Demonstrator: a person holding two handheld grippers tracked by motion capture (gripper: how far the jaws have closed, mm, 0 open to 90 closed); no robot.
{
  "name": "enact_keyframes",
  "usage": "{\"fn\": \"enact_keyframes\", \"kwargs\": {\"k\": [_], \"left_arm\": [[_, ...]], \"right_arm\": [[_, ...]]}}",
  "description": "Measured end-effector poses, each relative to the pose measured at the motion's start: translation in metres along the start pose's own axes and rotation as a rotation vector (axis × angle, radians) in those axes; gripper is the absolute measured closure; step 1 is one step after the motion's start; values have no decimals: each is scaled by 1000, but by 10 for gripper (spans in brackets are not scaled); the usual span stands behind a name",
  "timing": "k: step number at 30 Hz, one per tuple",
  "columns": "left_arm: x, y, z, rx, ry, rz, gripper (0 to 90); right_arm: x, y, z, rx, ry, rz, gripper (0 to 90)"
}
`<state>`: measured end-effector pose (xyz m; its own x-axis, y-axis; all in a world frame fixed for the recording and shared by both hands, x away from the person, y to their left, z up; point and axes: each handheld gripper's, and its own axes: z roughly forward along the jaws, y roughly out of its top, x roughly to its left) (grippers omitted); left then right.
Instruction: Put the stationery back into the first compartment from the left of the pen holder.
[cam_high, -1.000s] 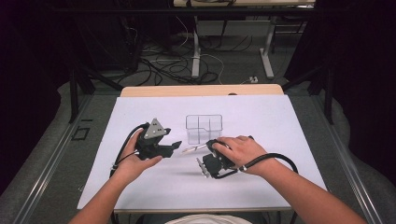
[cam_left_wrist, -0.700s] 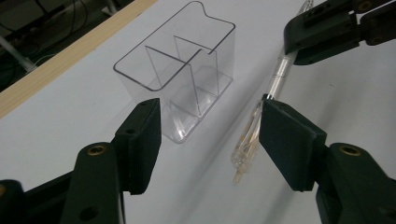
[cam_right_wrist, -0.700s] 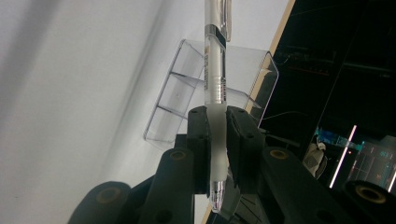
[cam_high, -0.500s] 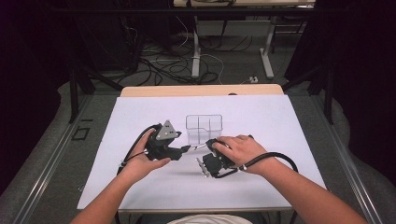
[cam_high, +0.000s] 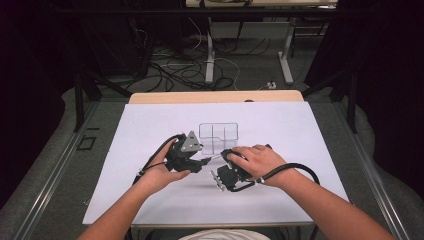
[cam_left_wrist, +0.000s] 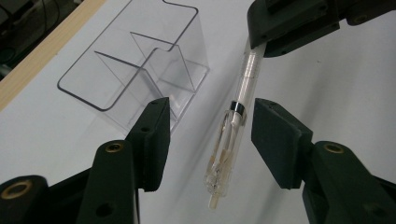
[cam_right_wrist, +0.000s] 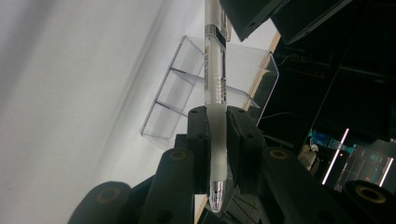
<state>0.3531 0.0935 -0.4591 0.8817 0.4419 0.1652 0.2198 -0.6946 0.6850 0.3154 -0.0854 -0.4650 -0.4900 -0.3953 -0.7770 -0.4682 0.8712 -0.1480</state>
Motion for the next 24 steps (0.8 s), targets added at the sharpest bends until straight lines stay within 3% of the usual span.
{"fn": "enact_keyframes", "kwargs": {"k": [10,16,17,24], "left_arm": [[-4,-2,10,51,-24,61,550],[-5,-2,13,90,-57,68,629],[-5,-1,13,97,-61,69,641],[-8,-1,18,138,-81,82,713]], "right_arm": [[3,5,2,-3,1,-34,806],[6,9,2,-9,-34,-70,806],[6,9,1,-5,-20,-68,806],[6,11,0,-14,-34,-104,806]]}}
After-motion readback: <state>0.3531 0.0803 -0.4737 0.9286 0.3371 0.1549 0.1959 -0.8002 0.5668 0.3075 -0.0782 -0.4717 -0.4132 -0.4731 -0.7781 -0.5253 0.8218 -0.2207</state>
